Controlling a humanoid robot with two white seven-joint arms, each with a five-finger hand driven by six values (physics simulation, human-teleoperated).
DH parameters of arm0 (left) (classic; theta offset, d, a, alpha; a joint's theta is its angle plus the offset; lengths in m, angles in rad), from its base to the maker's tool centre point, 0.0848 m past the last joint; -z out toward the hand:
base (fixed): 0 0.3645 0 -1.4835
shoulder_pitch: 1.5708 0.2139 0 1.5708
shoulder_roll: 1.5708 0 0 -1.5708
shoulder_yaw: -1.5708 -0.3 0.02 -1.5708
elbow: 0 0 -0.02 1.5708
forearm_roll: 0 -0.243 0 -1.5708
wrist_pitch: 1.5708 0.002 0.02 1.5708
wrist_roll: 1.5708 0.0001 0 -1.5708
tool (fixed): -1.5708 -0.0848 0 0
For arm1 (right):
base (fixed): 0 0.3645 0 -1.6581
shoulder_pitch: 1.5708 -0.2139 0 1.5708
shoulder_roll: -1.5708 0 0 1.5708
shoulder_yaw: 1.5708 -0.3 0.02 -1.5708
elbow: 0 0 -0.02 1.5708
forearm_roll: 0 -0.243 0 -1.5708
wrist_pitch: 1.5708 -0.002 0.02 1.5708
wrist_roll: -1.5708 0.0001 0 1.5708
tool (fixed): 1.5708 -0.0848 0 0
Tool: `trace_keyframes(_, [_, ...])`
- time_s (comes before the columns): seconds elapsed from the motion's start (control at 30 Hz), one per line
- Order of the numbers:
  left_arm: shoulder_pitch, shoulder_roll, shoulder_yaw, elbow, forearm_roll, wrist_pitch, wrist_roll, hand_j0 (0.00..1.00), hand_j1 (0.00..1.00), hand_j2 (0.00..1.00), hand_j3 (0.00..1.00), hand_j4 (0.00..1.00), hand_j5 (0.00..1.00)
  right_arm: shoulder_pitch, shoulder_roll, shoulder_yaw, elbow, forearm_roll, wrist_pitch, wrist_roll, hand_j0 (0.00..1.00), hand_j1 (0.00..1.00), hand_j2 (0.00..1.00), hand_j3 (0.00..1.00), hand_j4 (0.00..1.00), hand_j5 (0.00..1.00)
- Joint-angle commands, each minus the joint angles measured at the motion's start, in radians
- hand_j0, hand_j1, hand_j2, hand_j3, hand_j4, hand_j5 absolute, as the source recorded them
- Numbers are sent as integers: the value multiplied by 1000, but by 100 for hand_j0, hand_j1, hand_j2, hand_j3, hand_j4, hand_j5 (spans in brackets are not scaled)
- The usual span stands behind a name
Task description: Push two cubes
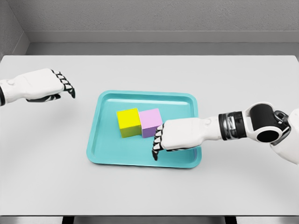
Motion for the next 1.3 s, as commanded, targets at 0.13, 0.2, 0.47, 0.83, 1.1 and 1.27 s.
trace_keyframes(0.13, [-9, 20, 16, 68, 65, 2, 0, 59, 59, 59, 59, 59, 59, -5, 57, 3, 88, 14, 3, 0, 56, 56, 56, 56, 56, 56])
trace_keyframes(0.2, [-11, 20, 26, 87, 67, 2, 0, 59, 59, 59, 59, 59, 59, -5, 66, 7, 97, 32, 3, 0, 56, 56, 56, 56, 56, 56])
trace_keyframes(0.47, [-11, 18, 24, 87, 67, 2, 0, 59, 59, 59, 59, 59, 59, -6, 106, 27, 148, 52, 3, 0, 56, 56, 56, 56, 56, 56])
trace_keyframes(0.83, [-11, 17, 24, 85, 71, 2, 0, 59, 59, 59, 59, 59, 59, -8, 129, 27, 192, 74, 3, 0, 56, 56, 56, 56, 56, 56])
trace_keyframes(1.1, [-9, 17, 24, 84, 71, 2, 0, 59, 59, 59, 59, 59, 59, -9, 135, 27, 194, 75, 3, 0, 56, 56, 56, 56, 56, 56])
trace_keyframes(1.27, [-9, 17, 24, 82, 71, 2, 0, 59, 59, 59, 59, 59, 59, -5, 126, 29, 179, 78, 3, 0, 56, 56, 56, 56, 56, 56])
